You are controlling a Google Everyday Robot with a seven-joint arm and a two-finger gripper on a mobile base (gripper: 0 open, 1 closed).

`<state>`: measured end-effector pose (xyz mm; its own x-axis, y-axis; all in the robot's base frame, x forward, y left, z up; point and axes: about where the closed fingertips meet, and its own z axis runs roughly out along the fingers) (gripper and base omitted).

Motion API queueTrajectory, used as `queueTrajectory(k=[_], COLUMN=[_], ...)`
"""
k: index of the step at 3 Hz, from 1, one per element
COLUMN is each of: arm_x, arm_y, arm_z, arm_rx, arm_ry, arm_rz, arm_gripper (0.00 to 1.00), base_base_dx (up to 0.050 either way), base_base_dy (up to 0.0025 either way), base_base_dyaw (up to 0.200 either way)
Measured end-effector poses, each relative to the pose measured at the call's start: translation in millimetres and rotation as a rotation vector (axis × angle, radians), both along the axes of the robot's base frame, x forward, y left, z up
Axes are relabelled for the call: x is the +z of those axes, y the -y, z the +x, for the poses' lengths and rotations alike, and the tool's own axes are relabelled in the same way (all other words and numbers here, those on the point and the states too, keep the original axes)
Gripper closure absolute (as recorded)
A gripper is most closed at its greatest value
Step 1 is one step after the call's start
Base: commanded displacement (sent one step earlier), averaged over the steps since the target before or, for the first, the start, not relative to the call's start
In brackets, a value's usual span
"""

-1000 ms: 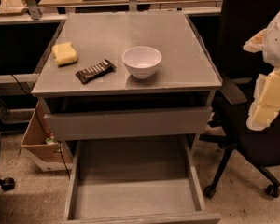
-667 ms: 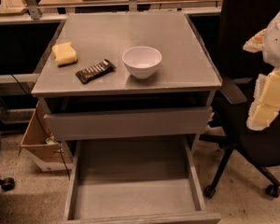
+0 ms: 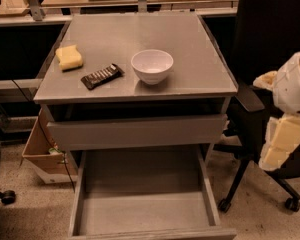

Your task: Close middle drawer

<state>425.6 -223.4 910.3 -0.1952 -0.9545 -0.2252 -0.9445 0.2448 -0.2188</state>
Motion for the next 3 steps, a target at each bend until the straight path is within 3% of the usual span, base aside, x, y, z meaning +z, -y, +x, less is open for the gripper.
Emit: queueTrajectory(k=[3], arm_x=[-153], arm_y=[3], arm_z=[-30], arm_rx=[0.086], arm_ry=[-0.079], arm_rz=[0.127], arm_gripper=[0.0], base_base_dx=[0.0], base_base_dy=[0.0], base_base_dyaw=[0.0])
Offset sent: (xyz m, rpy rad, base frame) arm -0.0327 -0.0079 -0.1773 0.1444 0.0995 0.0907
